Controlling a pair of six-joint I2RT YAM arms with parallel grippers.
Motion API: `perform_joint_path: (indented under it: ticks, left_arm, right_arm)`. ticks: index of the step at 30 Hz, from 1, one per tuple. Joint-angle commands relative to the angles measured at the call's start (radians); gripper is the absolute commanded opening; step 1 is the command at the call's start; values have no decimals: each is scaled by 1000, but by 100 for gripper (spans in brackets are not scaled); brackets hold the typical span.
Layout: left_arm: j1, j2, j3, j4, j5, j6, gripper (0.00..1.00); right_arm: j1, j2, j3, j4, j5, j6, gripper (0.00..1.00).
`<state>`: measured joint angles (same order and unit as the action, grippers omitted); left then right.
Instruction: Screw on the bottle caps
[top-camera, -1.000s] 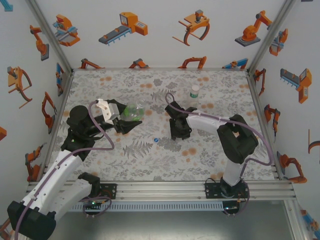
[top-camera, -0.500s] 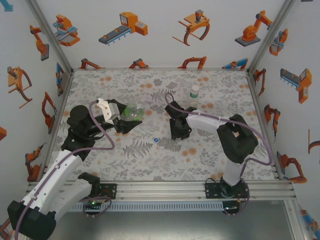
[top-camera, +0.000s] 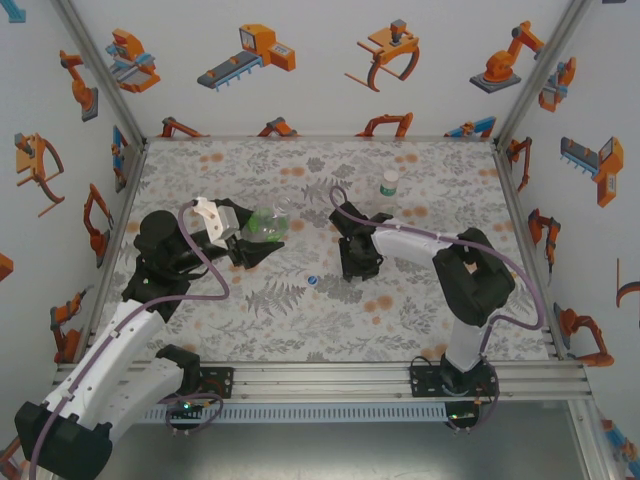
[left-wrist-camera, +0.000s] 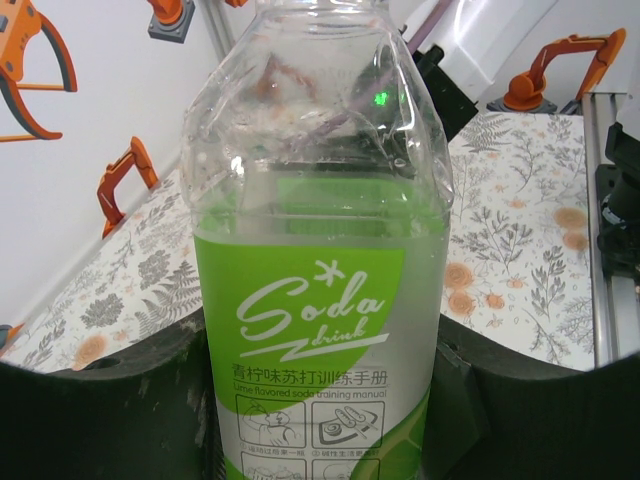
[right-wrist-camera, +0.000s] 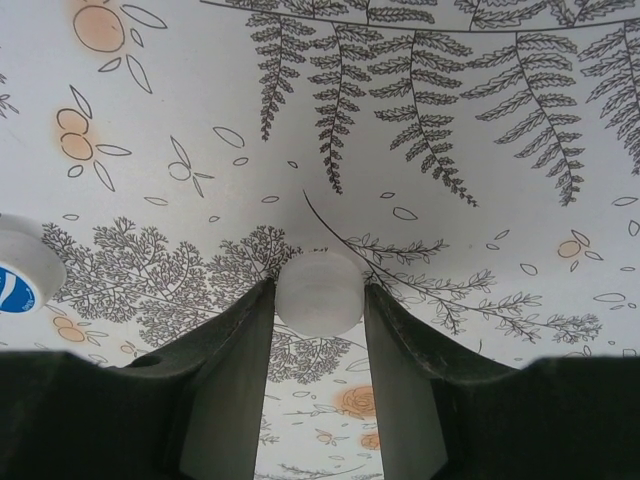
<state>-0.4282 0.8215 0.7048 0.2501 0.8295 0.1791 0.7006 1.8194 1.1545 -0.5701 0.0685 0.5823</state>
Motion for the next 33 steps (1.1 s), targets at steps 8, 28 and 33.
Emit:
perform_joint_path:
  ticks: [8, 28, 33]
  left_arm:
    - [5, -18, 27, -6, -2, 28, 0]
    - [5, 3, 61, -91, -16, 80, 0]
    - [-2, 48, 113, -210, -14, 137, 0]
  right_arm:
    - [-4, 28, 13, 2, 16, -18, 42]
    - [-2, -96, -34, 50, 26, -48, 31]
    - [-3, -212, -44, 66, -1, -91, 26]
